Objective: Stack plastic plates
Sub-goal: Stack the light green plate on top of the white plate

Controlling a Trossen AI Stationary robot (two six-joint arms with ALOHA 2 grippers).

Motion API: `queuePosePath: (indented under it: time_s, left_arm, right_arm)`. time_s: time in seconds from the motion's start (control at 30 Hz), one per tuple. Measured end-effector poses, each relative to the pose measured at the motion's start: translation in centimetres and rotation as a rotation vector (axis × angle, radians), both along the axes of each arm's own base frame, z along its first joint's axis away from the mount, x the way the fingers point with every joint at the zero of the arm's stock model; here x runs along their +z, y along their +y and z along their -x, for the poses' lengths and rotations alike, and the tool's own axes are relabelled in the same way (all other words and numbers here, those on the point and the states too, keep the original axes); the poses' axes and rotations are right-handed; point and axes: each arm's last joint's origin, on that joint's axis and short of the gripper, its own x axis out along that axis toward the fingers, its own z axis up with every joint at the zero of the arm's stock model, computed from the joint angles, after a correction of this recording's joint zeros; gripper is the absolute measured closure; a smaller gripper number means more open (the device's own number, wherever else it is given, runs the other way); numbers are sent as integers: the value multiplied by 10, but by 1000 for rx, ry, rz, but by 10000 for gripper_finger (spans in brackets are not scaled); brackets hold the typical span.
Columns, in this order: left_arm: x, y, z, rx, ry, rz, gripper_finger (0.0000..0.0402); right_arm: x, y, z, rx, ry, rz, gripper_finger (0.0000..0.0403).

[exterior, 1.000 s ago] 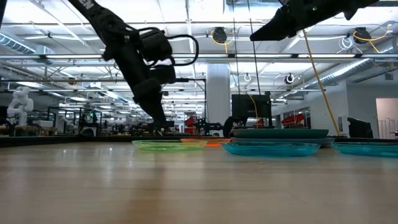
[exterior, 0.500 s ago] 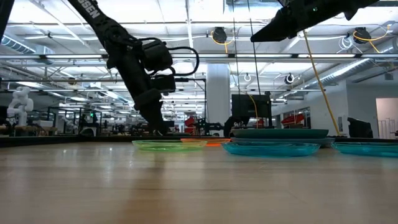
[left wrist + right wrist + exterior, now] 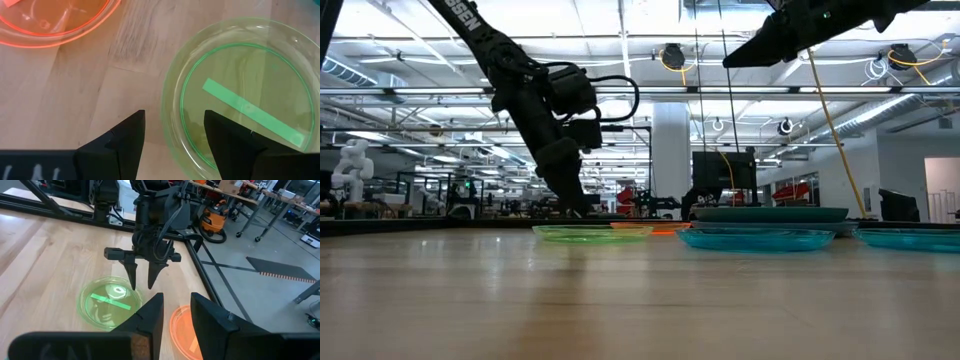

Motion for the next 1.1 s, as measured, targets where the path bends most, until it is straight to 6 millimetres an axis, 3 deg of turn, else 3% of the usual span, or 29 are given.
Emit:
queuePosePath:
  time_s: [0.63,1.1]
  left_arm:
    - [0,-4,-2,-12,-1,0,193]
    - [-21,-10,11,34,8,33,193]
  right_arm:
    - [-1,0,0,0,6,-1,312]
    - [-1,0,0,0,6,-1,312]
